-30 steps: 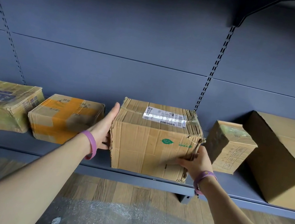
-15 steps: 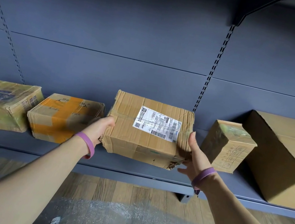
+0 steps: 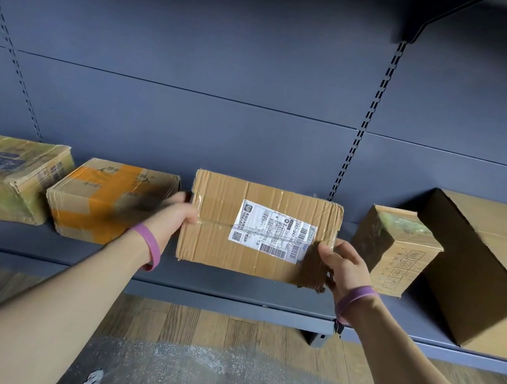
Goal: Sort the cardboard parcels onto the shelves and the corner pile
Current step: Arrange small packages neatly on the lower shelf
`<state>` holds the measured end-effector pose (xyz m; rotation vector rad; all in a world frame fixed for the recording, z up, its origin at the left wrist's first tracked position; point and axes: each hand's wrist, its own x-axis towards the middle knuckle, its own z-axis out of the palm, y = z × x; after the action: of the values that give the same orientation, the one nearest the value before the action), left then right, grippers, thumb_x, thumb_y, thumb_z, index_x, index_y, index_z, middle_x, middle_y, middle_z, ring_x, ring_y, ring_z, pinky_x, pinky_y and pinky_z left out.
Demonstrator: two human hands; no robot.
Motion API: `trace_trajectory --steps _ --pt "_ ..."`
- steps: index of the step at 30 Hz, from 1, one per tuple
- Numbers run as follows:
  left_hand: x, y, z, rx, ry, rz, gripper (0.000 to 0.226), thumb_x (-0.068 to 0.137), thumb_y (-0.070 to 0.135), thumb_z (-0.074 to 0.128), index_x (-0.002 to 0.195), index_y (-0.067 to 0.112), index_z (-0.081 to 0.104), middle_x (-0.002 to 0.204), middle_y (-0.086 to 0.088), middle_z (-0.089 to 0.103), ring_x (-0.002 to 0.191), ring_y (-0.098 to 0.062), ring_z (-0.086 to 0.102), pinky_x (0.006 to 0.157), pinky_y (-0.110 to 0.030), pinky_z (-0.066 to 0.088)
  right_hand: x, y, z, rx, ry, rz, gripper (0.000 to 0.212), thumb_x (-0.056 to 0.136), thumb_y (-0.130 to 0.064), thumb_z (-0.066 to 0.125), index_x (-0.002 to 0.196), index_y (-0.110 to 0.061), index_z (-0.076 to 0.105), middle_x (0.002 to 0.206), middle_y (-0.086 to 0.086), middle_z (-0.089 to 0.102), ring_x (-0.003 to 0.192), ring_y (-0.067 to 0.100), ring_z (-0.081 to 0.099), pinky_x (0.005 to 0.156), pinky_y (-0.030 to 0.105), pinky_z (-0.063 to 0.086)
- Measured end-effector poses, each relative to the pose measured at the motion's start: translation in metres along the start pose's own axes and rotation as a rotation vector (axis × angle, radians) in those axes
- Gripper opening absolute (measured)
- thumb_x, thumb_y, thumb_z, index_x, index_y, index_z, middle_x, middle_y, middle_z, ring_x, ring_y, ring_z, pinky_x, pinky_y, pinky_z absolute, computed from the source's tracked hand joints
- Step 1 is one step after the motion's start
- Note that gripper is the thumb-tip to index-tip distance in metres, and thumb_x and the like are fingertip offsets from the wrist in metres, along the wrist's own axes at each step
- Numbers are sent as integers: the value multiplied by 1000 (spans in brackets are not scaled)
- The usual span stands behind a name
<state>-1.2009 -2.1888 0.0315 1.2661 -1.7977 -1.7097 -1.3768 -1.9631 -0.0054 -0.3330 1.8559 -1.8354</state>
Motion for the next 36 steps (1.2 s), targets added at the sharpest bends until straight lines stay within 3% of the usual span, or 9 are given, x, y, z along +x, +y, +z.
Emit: trace_trajectory --steps 2,6,8,12,16,20,25,33,36 --pt "-9 2 1 -144 -47 11 26 101 21 48 122 14 62 122 -16 64 127 -37 52 99 -45 45 0 0 0 16 -1 -10 13 96 -2 58 91 -13 62 94 13 68 89 29 62 86 49 52" --pt "-5 -2 -1 -186 -82 -29 55 89 77 36 111 31 57 111 0 63 111 -22 53 108 -50 34 -3 -2 1 -1 -38 -53 16 91 4 61 93 -12 61 90 7 69 89 27 63 79 45 54" --pt "2 -5 0 -152 -82 -47 45 94 67 42 116 29 53 108 0 64 113 -24 53 110 -50 32 -7 -4 4 47 -81 -36 9 89 -11 66 96 -14 61 90 3 68 84 20 63 70 34 51" --pt "8 -13 -1 -137 6 -50 41 93 34 61 128 13 55 121 -10 65 116 -31 58 108 -49 38 -2 2 9 57 -157 113 72 68 -72 66 124 -27 59 114 -4 67 105 17 62 92 46 49" --pt "17 -9 1 -50 3 -78 48 91 4 59 137 4 47 130 -19 57 120 -39 56 104 -55 45 6 9 16 1 -80 87 36 92 -24 67 125 -15 56 108 2 68 90 14 64 74 32 50" --pt "16 -17 5 177 76 -49 67 86 -15 56 148 3 37 143 -20 48 134 -35 45 102 -41 43 20 20 16 -245 -72 3 45 81 3 74 120 3 51 98 9 66 82 20 64 62 24 53" --pt "23 -48 6 186 33 11 60 80 -20 61 134 2 45 130 -16 58 124 -33 54 97 -39 44 31 40 19 -550 38 -18 55 78 1 75 113 -14 35 95 1 50 91 21 53 82 40 51" --pt "54 -80 24 118 76 13 53 80 -17 62 124 10 52 118 -11 63 112 -30 59 102 -45 46 53 72 33 -535 41 64 46 78 6 66 116 -5 42 105 13 60 99 30 61 88 44 54" --pt "62 -85 29 127 78 15 42 81 -16 60 110 11 50 114 -11 63 107 -29 59 100 -44 47 59 78 38 -500 48 60 39 82 2 69 113 -6 47 94 3 57 88 20 57 74 30 49"
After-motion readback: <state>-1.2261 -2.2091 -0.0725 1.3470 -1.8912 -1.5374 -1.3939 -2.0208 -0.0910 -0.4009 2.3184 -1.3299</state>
